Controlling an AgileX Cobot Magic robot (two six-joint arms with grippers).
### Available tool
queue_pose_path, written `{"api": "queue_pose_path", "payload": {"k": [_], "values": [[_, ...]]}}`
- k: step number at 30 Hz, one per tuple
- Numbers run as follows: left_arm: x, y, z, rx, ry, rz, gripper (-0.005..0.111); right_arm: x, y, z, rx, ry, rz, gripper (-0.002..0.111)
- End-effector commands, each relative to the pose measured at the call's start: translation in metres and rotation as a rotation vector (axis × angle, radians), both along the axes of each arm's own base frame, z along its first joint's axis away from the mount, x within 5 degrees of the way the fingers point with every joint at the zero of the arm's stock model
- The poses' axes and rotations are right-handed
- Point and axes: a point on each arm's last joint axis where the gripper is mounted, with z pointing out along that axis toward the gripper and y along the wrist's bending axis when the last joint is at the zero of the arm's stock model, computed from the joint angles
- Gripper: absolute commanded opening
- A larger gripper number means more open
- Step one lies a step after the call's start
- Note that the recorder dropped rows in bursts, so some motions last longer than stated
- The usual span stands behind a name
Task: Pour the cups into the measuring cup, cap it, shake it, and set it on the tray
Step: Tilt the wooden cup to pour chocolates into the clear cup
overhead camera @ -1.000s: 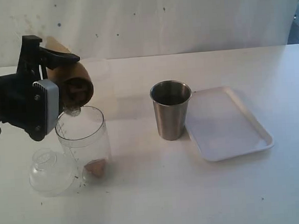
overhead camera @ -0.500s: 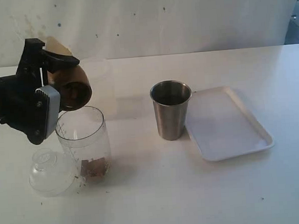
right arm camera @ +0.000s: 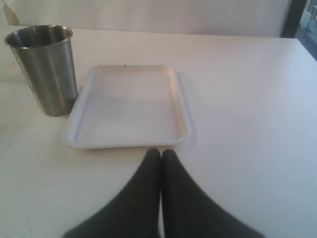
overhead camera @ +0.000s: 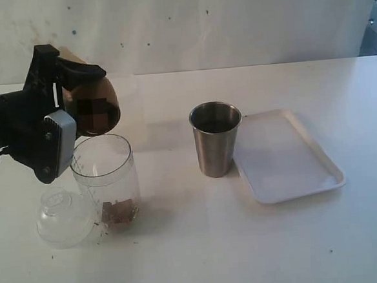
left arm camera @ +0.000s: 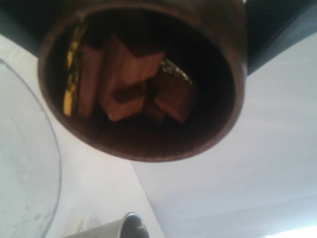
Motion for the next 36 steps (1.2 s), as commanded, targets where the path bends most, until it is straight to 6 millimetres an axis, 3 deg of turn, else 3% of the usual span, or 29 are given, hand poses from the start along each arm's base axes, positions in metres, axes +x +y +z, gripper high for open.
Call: {"api": "queue_pose_path", "payload": {"k": [1,16,31,36], "values": [[-0.0002,-0.0022,0.0045,-0.034,-0.013,-0.008,0.000,-0.0002,-0.0003,0.0001,-0.009,-0.010,-0.001,0.000],[-0.0013,-0.0043,0.0069,0.075,-0.157,-0.079,0.000,-0.0002,-0.0003,0.0001,-0.009,-0.010,-0.001,0.000],[-0.0010,-0.0037,0.0062,0.102,-0.171,-0.081,0.000,-0.0002,-0.0003,0.0001,-0.009,-0.010,-0.001,0.000],[0.0006,-0.0007,0.0025,0.266,-0.261,-0.098,0.000,-0.0002,-0.0003,0.0001,-0.009,-0.010,-0.001,0.000]]}}
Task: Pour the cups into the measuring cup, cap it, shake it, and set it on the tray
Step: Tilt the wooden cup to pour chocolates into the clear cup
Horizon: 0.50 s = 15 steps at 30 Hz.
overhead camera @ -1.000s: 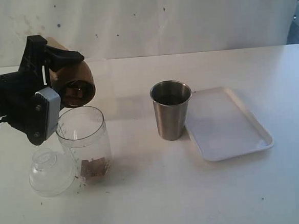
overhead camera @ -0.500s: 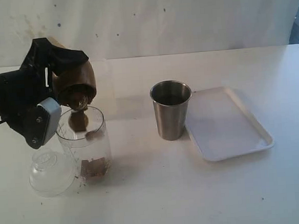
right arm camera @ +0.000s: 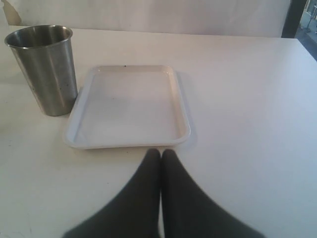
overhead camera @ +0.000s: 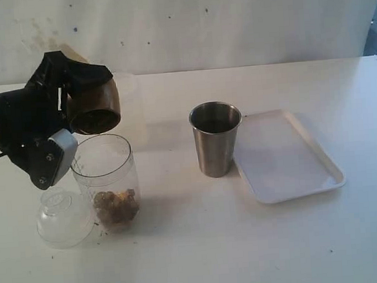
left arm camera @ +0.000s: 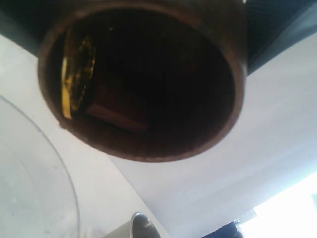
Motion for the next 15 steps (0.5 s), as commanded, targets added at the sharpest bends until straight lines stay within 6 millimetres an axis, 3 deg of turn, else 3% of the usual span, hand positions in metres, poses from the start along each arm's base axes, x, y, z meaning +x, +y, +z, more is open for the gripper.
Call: {"api": "queue_pose_path", "payload": {"k": [1,15], "values": [[0.0016,0.0014,0.0000,0.107,-0.077,-0.004,0.000,-0.0002,-0.0003,0.0001,-0.009,-0.010,-0.001,0.000],[0.0010,0.0001,0.0014,0.094,-0.087,-0.018,0.000,-0.0002,-0.0003,0.0001,-0.009,-0.010,-0.001,0.000]]}}
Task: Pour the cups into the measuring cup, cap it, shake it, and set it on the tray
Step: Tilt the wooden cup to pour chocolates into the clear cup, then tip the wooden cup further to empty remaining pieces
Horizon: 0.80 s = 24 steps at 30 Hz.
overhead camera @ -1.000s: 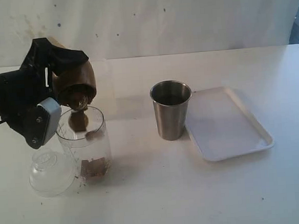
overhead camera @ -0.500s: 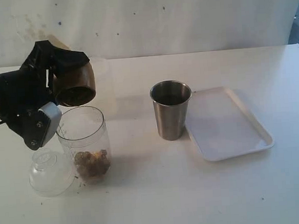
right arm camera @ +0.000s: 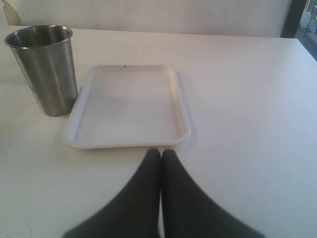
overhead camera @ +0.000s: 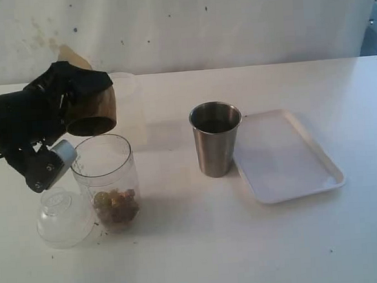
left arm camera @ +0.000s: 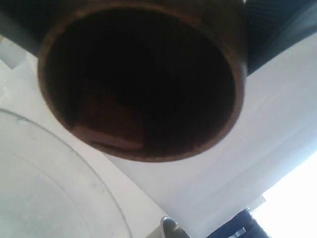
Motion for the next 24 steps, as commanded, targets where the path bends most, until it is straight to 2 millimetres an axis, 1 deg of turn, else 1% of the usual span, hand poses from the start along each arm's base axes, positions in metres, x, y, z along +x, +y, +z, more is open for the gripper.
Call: {"api": "queue_pose_path", "payload": {"k": [1,7,12,13,14,16,17,18,22,24], "values": [[0.000,-0.002,0.004,-0.027,-0.012,-0.008,0.000,0.000,0.000,0.000,-0.009,-0.010,-0.001,0.000],[-0.002,-0.003,0.003,0.003,-0.024,-0.036,0.000,0.000,0.000,0.000,-0.009,-0.010,-0.001,0.000],[-0.002,-0.003,0.003,-0.006,-0.015,-0.033,0.000,0.000,0.000,0.000,-0.009,-0.010,-0.001,0.000],[-0.002,-0.003,0.003,-0.045,0.018,-0.021,0.000,0.000,0.000,0.000,-0.009,-0.010,-0.001,0.000],[-0.002,-0.004,0.004,-0.141,0.099,0.006,0.000,0.000,0.000,0.000,-0.009,-0.010,-0.001,0.000],[-0.003,-0.006,0.007,-0.415,0.319,0.074,0.000,0.000,0.000,0.000,-0.009,-0.010,-0.001,0.000],[-0.003,-0.007,0.010,-0.529,0.394,0.090,0.000,0.000,0.000,0.000,-0.009,-0.010,-0.001,0.000],[-0.003,-0.008,0.012,-0.601,0.442,0.094,0.000,0.000,0.000,0.000,-0.009,-0.010,-0.001,0.000],[-0.005,-0.010,0.016,-0.708,0.516,0.070,0.000,0.000,0.000,0.000,-0.009,-0.010,-0.001,0.000],[-0.006,-0.011,0.017,-0.794,0.598,0.078,0.000,0.000,0.000,0.000,-0.009,-0.010,-0.001,0.000]]}}
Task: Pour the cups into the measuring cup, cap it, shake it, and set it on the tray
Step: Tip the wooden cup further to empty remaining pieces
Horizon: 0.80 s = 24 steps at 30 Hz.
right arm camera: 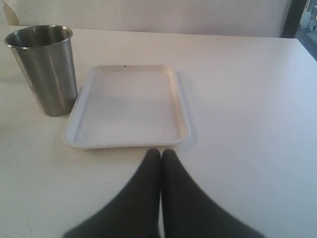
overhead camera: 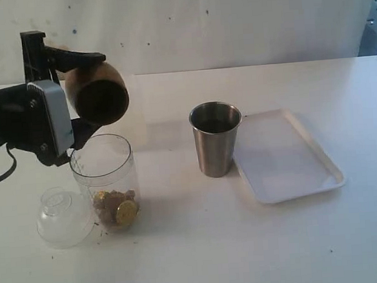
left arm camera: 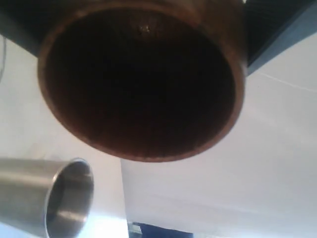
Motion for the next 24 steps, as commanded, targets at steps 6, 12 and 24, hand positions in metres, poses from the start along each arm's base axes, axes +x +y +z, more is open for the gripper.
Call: {"api": "queue_pose_path", "payload": {"k": [6,12,24], "values": [[-0.0010,-0.0028,0.0070,-0.358,0.323,0.047,0.000,-0.0002,-0.0003,0.0001,-0.009,-0.010,-0.001,0.000],[-0.0010,-0.0028,0.0072,-0.201,0.137,0.012,0.000,-0.0002,-0.0003,0.0001,-0.009,-0.010,-0.001,0.000],[-0.0005,-0.0024,0.0074,0.228,-0.357,-0.074,0.000,-0.0002,-0.0003,0.0001,-0.009,-0.010,-0.001,0.000]]}}
